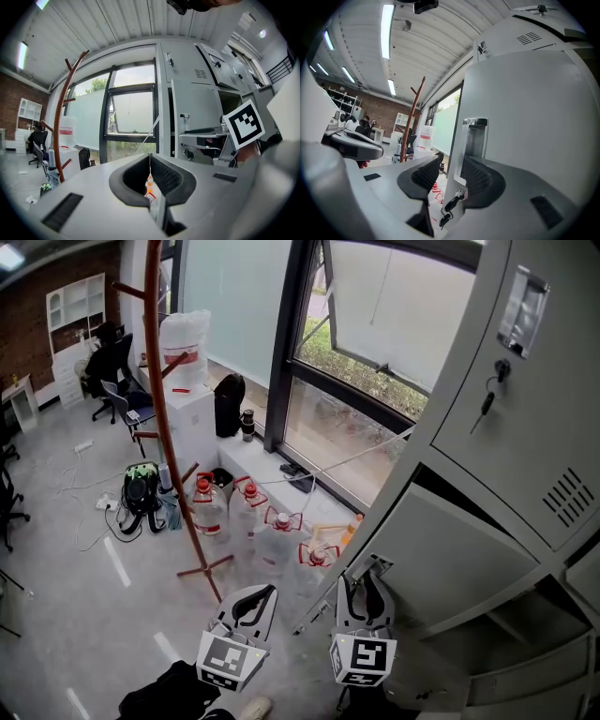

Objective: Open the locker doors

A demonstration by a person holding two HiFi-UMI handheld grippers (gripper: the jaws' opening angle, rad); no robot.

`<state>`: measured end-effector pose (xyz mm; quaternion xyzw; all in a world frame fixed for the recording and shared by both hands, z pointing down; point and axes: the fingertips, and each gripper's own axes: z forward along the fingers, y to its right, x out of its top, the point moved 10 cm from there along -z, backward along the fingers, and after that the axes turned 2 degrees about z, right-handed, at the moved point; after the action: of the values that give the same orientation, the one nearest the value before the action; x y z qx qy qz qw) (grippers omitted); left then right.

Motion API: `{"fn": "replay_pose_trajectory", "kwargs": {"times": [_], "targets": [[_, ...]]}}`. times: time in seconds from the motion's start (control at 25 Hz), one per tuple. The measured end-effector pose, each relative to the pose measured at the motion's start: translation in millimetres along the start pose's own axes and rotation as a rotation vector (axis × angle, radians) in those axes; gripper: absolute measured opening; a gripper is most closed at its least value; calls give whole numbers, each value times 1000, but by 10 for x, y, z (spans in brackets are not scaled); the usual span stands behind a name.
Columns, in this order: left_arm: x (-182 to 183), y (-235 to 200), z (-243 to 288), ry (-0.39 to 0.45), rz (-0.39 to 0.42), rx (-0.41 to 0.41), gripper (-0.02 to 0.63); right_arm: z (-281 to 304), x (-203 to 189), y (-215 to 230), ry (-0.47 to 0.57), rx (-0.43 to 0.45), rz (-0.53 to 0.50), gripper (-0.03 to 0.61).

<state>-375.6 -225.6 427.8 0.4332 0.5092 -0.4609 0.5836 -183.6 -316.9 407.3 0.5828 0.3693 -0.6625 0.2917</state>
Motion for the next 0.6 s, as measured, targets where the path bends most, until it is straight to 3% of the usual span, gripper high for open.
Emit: {"fn": "replay_pose_trajectory", "kwargs": {"times": [0.6], "targets": [[54,175,-283,42,2,-44,25,-638,3,-311,-10,11,-34,169]]}}
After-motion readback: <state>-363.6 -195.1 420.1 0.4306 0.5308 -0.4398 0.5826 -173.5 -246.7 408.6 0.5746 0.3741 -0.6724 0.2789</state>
